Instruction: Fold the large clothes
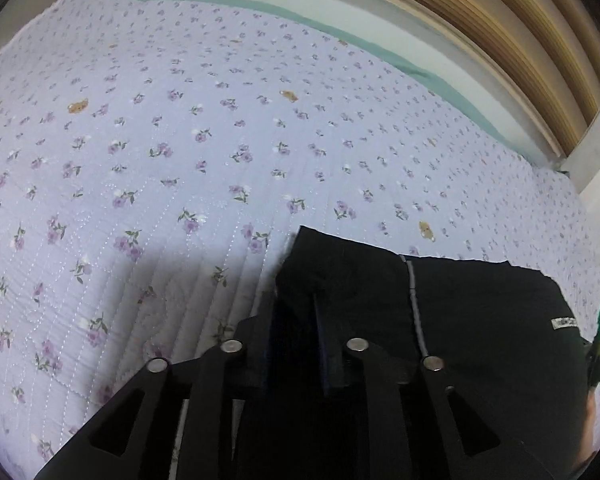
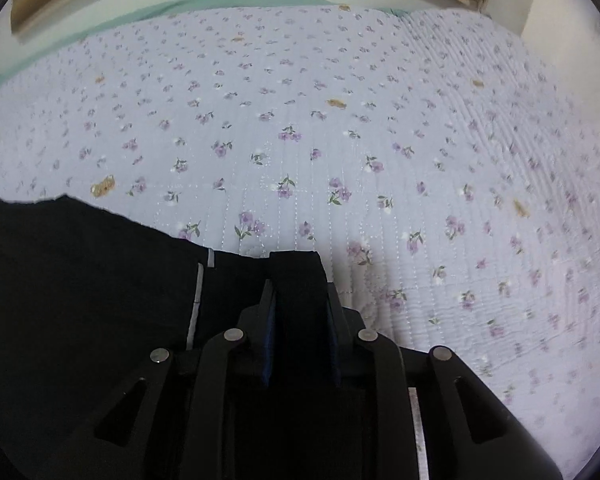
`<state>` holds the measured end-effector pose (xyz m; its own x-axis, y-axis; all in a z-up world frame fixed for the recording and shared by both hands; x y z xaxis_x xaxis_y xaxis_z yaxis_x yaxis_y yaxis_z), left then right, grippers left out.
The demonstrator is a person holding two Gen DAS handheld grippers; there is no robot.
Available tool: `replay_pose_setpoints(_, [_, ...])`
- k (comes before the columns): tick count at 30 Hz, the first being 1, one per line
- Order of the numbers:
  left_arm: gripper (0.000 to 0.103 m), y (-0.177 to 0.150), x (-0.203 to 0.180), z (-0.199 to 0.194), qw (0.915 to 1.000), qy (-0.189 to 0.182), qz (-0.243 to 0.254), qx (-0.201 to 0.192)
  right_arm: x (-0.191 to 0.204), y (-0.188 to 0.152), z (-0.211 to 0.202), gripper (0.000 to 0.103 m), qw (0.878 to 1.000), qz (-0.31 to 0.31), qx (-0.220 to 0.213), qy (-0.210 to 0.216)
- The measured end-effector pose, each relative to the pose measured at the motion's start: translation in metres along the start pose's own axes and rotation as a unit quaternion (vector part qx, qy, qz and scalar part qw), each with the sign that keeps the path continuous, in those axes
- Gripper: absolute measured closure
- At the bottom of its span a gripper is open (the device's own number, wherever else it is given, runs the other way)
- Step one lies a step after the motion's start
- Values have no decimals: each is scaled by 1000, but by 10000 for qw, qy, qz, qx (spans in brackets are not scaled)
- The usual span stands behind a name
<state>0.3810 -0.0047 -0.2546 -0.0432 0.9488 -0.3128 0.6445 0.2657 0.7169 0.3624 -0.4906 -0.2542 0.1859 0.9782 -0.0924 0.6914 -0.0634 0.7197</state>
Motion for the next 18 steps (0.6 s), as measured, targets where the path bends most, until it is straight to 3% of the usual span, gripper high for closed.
replay_pose_setpoints(2, [69, -2, 3, -1, 9999, -10, -114, -46, -4, -1, 2, 74, 9998, 175, -74, 59])
replay_pose_setpoints(5, [59, -1, 9, -9, 9988, -301, -386, -56, -14, -1, -1, 59, 9990, 419, -102, 121])
replay_pose_setpoints(8, [58, 4, 15, -31, 9979, -488, -434, -26, -24, -3, -23, 58, 9944, 857, -126, 602])
replay_pose_setpoints(10, [58, 10, 5, -66, 9972, -681, -152, -254, -30, -10, -56, 57, 9867, 1147, -338, 1097])
replay_pose_setpoints(11, [58, 11, 0, -83, 9969, -708, -14, -355, -31, -14, -77, 52, 9830, 1200, -506, 1293])
replay_pose_setpoints(14, [56, 8, -26, -144, 9927, -824, 424, -777, -33, -21, -137, 24, 9723, 1289, -998, 1674])
replay_pose_setpoints(18, [56, -10, -90, -199, 9839, -1181, 1109, -754, -12, -20, -202, 20, 9635, 1187, -1201, 2079])
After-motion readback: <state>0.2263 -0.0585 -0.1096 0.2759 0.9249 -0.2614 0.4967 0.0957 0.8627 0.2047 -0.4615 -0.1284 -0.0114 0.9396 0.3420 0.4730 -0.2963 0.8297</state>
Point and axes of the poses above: each gripper's, at about its wrist camera, not at the fingertips, and z roughly the way its jaws point, x to its left, y to its top, the point moved 4 cm from there along z, roughly the way its jaws point, and after that the axes turned 11 degrees about -x, right-handed, at the moved point
